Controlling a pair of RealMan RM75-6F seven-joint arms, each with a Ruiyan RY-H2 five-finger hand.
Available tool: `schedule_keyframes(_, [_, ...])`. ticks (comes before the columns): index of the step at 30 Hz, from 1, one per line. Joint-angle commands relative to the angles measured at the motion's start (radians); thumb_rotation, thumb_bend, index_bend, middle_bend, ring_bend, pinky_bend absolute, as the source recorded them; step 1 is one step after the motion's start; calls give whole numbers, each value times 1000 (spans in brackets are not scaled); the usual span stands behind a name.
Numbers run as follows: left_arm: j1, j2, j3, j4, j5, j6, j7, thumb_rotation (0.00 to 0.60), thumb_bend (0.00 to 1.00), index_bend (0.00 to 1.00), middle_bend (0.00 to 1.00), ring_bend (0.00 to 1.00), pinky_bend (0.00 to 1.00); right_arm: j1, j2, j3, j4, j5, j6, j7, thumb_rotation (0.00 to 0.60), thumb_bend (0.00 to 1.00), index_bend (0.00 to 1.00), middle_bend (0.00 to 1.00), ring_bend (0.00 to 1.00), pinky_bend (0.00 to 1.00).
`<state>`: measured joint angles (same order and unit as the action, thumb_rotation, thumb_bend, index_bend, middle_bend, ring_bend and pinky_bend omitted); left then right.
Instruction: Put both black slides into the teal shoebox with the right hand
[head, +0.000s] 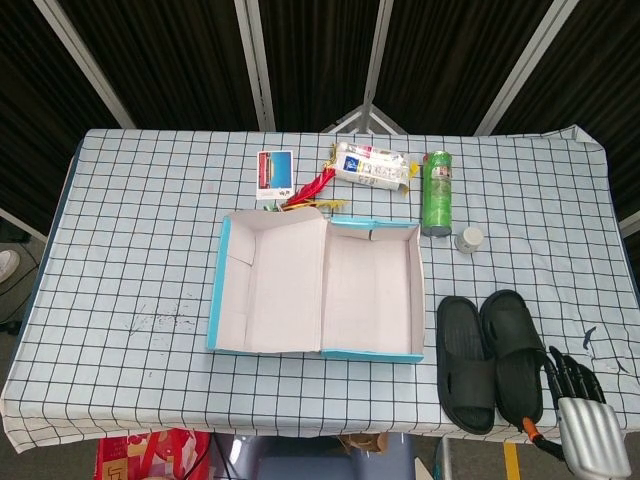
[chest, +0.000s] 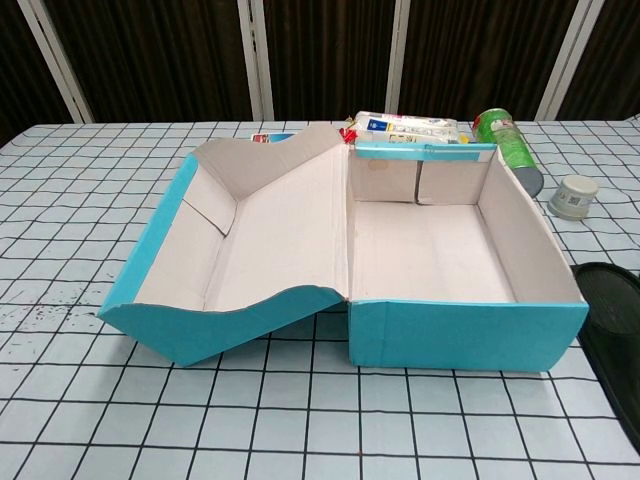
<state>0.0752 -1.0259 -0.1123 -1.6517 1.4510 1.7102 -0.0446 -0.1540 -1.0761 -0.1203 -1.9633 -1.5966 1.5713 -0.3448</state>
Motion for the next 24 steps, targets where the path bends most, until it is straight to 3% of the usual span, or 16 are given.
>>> schedule_keyframes(1, [3, 3, -1, 2, -5, 0, -9, 600, 373, 106, 52, 0, 91, -21, -58, -38, 7, 4, -39, -37, 600, 261, 8, 32, 41, 92])
schedule_keyframes(10, [-1, 5, -3, 1, -8, -10, -10, 600, 373, 105, 52, 0, 91, -11, -186, -15, 55, 54, -94, -122, 600, 261, 7, 32, 40, 91])
schedule_keyframes(24, [-3, 5, -10, 7, -21, -16, -18, 600, 373, 105, 52, 0, 91, 24, -315, 68, 139, 102, -96, -205, 600, 261, 4, 32, 28, 91])
